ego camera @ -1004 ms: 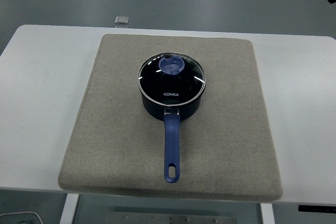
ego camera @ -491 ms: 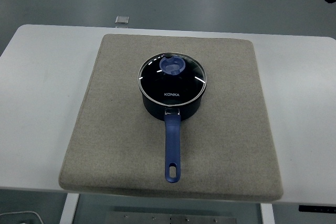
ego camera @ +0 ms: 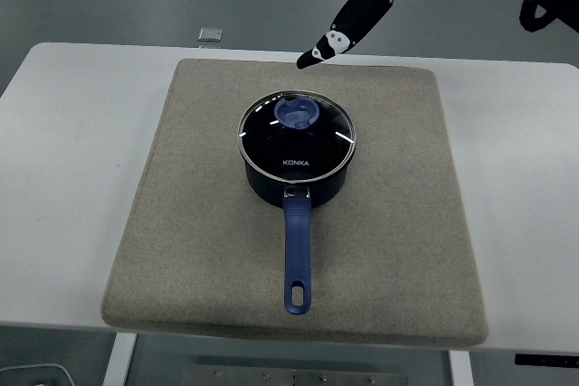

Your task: Lift the pot lid and place it to the right of the pot.

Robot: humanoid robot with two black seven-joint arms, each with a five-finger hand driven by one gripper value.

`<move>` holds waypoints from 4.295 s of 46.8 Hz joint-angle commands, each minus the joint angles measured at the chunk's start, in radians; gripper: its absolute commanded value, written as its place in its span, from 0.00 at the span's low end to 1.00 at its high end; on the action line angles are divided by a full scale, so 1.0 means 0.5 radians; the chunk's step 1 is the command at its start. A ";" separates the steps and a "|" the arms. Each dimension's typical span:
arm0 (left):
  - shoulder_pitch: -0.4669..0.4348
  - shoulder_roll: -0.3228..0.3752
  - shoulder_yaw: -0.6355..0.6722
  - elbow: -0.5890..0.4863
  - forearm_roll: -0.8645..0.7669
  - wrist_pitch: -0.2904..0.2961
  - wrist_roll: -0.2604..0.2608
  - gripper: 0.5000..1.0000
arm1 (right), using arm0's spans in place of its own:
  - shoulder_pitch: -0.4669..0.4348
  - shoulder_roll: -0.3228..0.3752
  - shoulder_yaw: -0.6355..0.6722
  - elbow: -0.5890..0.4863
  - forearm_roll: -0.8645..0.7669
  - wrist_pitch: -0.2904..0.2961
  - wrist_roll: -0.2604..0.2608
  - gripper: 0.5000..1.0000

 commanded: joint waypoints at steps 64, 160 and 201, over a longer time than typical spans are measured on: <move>0.000 0.000 0.000 0.000 0.000 0.000 0.000 1.00 | -0.205 0.250 -0.359 -0.068 -0.683 -0.684 0.000 0.80; 0.000 0.000 0.000 0.000 0.003 0.000 0.000 1.00 | -0.199 0.287 -0.644 -0.264 -0.855 -0.929 0.000 0.79; 0.000 0.000 0.000 0.000 0.000 0.000 0.000 1.00 | -0.193 0.392 -0.668 -0.366 -0.845 -0.865 0.000 0.00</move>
